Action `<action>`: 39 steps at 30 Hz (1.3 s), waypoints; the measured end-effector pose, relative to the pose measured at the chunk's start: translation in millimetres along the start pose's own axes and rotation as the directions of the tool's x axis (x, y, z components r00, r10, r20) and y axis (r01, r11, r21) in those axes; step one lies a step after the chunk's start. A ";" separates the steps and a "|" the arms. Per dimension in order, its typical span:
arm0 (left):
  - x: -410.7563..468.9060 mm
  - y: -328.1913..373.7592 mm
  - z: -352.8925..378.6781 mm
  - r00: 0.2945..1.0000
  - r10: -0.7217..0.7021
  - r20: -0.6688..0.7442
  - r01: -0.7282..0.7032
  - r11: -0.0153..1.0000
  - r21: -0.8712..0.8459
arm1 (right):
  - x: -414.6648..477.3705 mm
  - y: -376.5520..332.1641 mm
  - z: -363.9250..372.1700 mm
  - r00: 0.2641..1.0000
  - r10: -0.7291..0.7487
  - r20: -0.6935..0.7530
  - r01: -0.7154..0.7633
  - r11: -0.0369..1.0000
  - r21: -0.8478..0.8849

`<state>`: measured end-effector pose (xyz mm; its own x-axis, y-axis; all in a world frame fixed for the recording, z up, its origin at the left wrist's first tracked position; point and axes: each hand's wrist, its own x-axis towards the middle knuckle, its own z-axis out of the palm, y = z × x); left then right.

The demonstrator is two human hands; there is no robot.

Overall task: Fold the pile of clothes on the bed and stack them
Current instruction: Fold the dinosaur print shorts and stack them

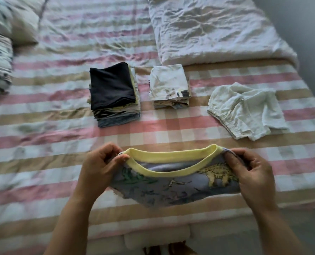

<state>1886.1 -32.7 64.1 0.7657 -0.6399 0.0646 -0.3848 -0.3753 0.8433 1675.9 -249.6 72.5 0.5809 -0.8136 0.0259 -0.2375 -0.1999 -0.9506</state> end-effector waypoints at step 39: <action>164.3 -291.9 119.2 0.907 -0.376 -0.188 0.408 0.897 0.173 | 238.0 263.4 212.2 0.971 0.225 0.084 -0.146 0.831 -0.536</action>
<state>2062.8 -108.3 -235.0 0.9363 -0.3134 -0.1587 -0.1217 -0.7132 0.6903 1916.7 -380.0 -237.4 0.5759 -0.7888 -0.2149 -0.7000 -0.3399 -0.6281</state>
